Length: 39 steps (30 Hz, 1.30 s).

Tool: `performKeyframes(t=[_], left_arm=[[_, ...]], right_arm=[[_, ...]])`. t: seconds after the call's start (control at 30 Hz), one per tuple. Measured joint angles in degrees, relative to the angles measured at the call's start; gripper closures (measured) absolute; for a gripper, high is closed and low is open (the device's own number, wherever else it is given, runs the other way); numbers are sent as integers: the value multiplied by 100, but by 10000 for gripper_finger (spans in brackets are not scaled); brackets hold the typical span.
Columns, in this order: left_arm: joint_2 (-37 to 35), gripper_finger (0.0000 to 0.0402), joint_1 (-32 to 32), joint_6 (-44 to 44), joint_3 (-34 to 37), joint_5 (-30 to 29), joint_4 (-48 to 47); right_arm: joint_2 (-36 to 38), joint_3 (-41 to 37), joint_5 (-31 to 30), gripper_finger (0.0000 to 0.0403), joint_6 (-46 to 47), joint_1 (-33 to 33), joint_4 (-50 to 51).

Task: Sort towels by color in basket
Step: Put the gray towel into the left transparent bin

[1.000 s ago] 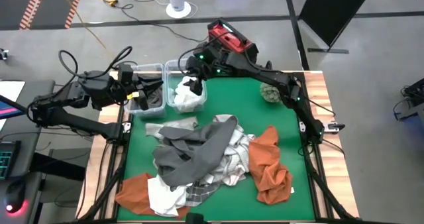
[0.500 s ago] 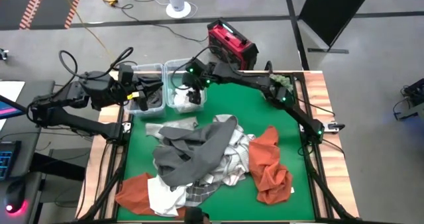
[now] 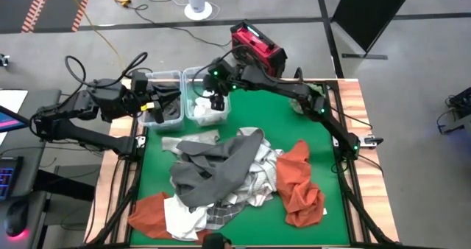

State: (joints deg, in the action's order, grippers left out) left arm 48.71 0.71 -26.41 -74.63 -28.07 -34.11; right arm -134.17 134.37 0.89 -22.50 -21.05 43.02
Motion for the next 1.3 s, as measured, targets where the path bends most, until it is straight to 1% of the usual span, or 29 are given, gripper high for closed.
performKeyframes(t=[0.1, 0.27, 0.33, 0.47, 0.6, 0.67, 0.73, 0.9, 1.03, 1.13, 1.3], left_arm=[[-2, 338, 0, 0, 0, 8, 0], [4, 338, 0, -44, -2, 26, -179], [55, 338, 0, -33, -2, 149, -274], [366, 338, 1, 13, -11, 486, -672], [895, 338, 1, 293, -9, 999, -1064], [1158, 338, 2, 384, -4, 1264, -1191], [1413, 338, 2, 486, -7, 1497, -1193], [2183, 338, 2, 695, -7, 2153, -1181], [2737, 338, 0, 890, -7, 2526, -1137], [3156, 338, -2, 1038, -5, 2863, -1126], [3746, 338, 2, 1250, -4, 3624, -1091]], right_arm=[[157, -9, -125, 117, 329, 21, 267], [883, 7, -127, 117, 764, 66, 925], [1118, 6, -125, 117, 895, 95, 1251], [1644, -3, -125, 117, 1068, 158, 1950], [2152, 4, -122, 117, 1292, 187, 2748], [2360, -110, -126, 117, 1416, 252, 2931], [2630, -299, -269, 117, 1554, 394, 2902], [3453, -1117, -969, 117, 1841, 905, 2686], [4110, -2169, -1415, 117, 2200, 1283, 2335], [4690, -3127, -1478, 117, 2579, 1470, 1983], [5507, -4754, -1640, 117, 3287, 1753, 1223]])
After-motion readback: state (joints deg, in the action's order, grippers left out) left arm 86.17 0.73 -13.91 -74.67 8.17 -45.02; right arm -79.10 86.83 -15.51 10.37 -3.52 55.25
